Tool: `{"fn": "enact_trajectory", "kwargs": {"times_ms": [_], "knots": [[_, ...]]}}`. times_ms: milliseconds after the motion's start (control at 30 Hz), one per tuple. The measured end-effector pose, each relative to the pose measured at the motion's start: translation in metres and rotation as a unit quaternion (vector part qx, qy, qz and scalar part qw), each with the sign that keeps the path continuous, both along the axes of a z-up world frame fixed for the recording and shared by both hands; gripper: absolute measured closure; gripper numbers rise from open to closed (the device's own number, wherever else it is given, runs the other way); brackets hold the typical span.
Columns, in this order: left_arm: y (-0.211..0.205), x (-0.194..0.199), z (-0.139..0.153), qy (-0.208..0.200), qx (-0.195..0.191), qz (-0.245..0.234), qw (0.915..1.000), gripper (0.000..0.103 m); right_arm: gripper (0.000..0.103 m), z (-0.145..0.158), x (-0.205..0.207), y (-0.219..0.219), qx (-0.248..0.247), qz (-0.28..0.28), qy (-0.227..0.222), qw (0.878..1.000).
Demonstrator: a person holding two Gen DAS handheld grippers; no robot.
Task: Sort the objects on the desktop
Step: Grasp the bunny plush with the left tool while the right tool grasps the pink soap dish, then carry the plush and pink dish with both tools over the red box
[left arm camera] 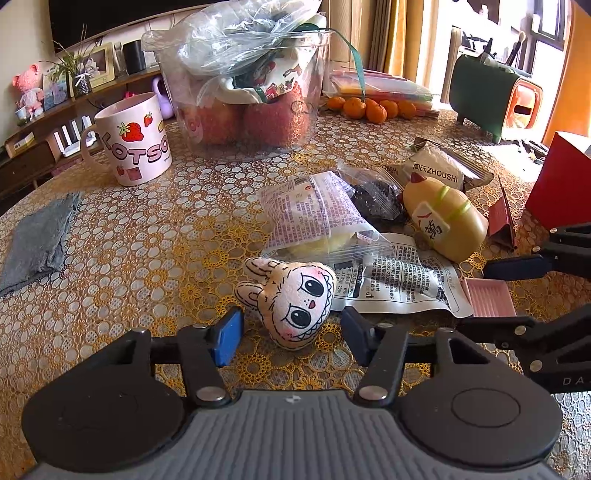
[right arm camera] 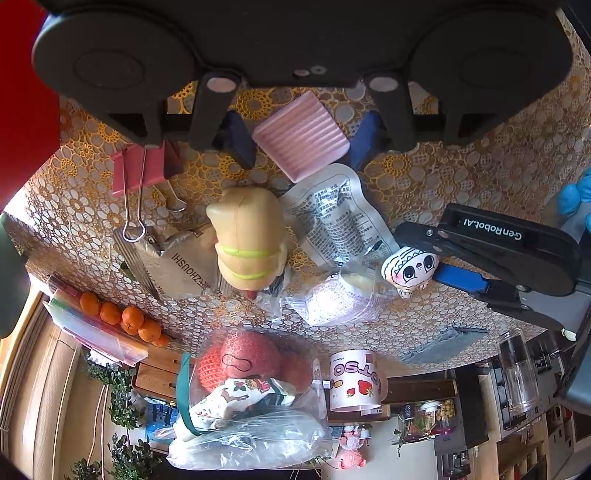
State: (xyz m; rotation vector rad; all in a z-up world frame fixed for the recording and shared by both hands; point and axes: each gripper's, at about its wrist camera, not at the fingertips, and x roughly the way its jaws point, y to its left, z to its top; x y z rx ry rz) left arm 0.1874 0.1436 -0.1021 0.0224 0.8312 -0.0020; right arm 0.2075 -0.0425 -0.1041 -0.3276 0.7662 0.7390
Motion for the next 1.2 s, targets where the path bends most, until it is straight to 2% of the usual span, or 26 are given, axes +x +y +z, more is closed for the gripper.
{"fn": "enact_trajectory", "kwargs": {"times_ms": [133,233,600,1200], "knots": [[-0.002,-0.001,0.001,0.0,0.002,-0.003,1.0,0.063,0.047,0.0,-0.001,-0.001,-0.003,-0.001,-0.001,1.0],[-0.001,-0.003,0.001,-0.002,-0.001,-0.004,1.0,0.066,0.048,0.001,-0.005,-0.003,-0.009,0.0,-0.005,1.0],[-0.007,-0.024,0.006,0.002,-0.017,0.0,0.9999,0.068,0.047,0.008,-0.021,-0.023,-0.018,-0.012,-0.009,1.0],[-0.041,-0.073,0.029,0.002,-0.041,-0.019,0.999,0.068,0.047,0.039,-0.05,-0.056,0.009,-0.029,-0.02,0.999]]}}
